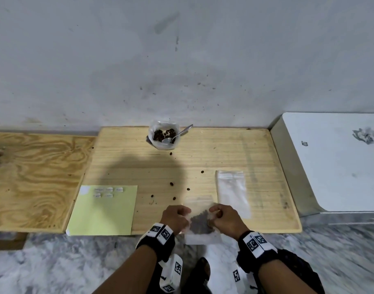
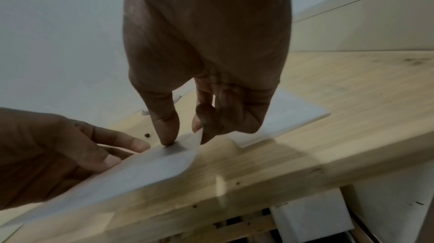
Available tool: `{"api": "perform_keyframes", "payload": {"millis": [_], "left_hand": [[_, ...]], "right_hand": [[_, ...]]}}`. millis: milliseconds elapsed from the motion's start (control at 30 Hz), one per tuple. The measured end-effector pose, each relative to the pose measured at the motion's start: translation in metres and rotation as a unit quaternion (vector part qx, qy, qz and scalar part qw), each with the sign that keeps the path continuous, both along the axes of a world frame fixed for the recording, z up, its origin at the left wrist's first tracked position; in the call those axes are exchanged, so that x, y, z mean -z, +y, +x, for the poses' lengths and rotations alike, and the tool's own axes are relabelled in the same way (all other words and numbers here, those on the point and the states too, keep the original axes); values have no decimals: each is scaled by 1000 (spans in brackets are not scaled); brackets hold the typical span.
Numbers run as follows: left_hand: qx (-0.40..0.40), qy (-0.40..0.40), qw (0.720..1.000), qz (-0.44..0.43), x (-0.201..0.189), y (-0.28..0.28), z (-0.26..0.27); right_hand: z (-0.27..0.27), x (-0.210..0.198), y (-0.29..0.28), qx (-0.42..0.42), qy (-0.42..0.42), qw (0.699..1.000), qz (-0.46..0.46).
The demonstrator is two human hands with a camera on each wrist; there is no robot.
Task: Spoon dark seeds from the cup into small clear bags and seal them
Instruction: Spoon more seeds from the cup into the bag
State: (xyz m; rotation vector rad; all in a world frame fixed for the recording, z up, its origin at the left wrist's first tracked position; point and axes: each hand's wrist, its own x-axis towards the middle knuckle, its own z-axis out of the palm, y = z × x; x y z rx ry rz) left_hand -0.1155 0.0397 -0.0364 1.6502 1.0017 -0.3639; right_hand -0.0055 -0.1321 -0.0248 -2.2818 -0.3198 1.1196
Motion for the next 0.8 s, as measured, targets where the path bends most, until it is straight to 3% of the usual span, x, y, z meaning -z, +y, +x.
{"api": "perform_keyframes", "payload": {"millis": [200,600,800], "left_hand": [[53,2,994,93,7,14,6],[62,-26,992,107,18,15,2],[29,-58,986,152,-1,8,27]], "right_hand": [[-2,6,20,-5,-47,999,-1],[-5,10,26,-19,-98,994,-34],[33,-3,-1,132,-165,978,5]]}}
